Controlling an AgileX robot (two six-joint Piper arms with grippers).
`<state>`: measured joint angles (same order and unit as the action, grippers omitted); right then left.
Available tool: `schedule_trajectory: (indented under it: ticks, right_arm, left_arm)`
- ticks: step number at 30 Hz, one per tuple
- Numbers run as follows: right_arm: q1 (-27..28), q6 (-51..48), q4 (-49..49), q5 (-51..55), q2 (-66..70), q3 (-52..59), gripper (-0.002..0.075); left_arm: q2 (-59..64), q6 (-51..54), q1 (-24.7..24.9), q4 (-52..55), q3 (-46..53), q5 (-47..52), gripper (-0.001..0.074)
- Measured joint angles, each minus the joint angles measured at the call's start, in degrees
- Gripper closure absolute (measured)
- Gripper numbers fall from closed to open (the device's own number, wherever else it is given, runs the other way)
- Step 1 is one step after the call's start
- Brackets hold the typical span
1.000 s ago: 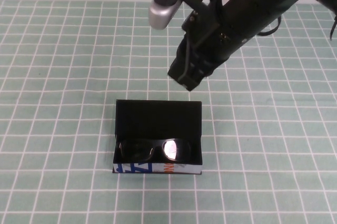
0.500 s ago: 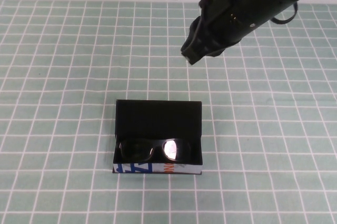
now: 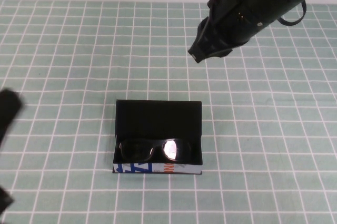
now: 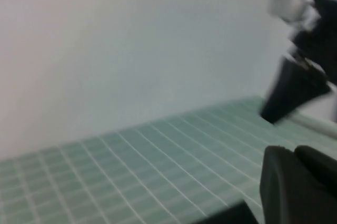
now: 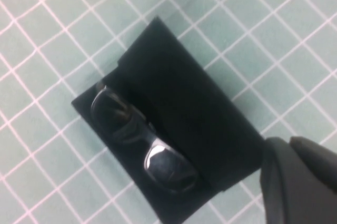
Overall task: Return glasses to glasses case
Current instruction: Close the glasses case
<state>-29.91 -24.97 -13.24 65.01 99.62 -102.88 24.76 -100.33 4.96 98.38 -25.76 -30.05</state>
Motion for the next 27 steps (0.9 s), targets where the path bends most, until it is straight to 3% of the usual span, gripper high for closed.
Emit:
schedule_trajectory:
  ticks: [5, 16, 22, 27]
  right_arm:
    - [0.0, 0.0, 0.0, 2.3, 0.0, 0.0, 0.0737]
    - [0.0, 0.0, 0.0, 5.1, 0.0, 0.0, 0.0737]
    - [0.0, 0.0, -0.3, 5.4, 0.0, 0.0, 0.0737]
    - [0.0, 0.0, -1.5, 6.1, 0.0, 0.0, 0.0737]
  left_arm:
    - [6.8, -0.5, 0.0, 4.1, -7.1, -8.9, 0.0737]
    - [5.3, -0.6, 0.0, 4.5, -21.0, -9.9, 0.0737]
    - [4.0, -3.1, 0.0, 4.4, -24.6, 2.3, 0.0737]
    - [2.9, 13.4, 0.0, 3.3, -23.4, 18.4, 0.0737]
